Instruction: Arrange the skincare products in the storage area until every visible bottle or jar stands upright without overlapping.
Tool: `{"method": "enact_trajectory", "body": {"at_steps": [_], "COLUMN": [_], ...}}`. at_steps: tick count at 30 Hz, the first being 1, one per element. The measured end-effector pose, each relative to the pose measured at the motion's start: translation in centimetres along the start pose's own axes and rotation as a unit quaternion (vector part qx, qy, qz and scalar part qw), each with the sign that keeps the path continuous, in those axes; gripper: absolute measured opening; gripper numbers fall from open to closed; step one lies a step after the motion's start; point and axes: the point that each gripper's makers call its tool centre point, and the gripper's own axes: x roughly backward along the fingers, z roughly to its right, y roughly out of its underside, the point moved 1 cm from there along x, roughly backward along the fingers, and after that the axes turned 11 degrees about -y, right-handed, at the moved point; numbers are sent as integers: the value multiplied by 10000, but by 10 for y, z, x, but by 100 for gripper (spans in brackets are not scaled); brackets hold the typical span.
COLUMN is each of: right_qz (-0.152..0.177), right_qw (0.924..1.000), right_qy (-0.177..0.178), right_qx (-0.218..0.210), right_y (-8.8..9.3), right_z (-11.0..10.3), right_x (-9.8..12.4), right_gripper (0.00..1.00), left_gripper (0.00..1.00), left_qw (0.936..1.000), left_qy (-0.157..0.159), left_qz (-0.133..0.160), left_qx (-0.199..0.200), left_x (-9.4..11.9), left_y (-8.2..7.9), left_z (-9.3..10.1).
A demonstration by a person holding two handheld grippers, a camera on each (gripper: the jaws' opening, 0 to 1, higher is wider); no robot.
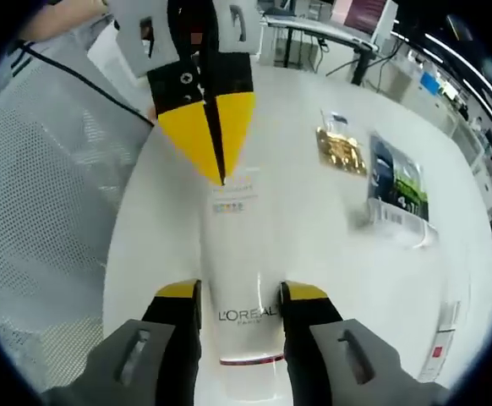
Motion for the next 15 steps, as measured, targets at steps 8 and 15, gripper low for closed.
{"method": "enact_trajectory", "body": {"at_steps": [8, 15], "right_qz": [-58, 653], "right_qw": [10000, 9961], "right_qy": [-30, 100], "right_qx": [71, -579], "right_y": [0, 1], "right_z": [-3, -3], "right_x": [0, 4], "right_gripper": [30, 25], "left_gripper": [2, 2], "left_qw": [9941, 9805], "left_qy": [-125, -271], "left_qz": [82, 439], "left_qx": [1070, 1894], "left_x": [16, 21], "left_y": [15, 20], "left_z": [-11, -28]}}
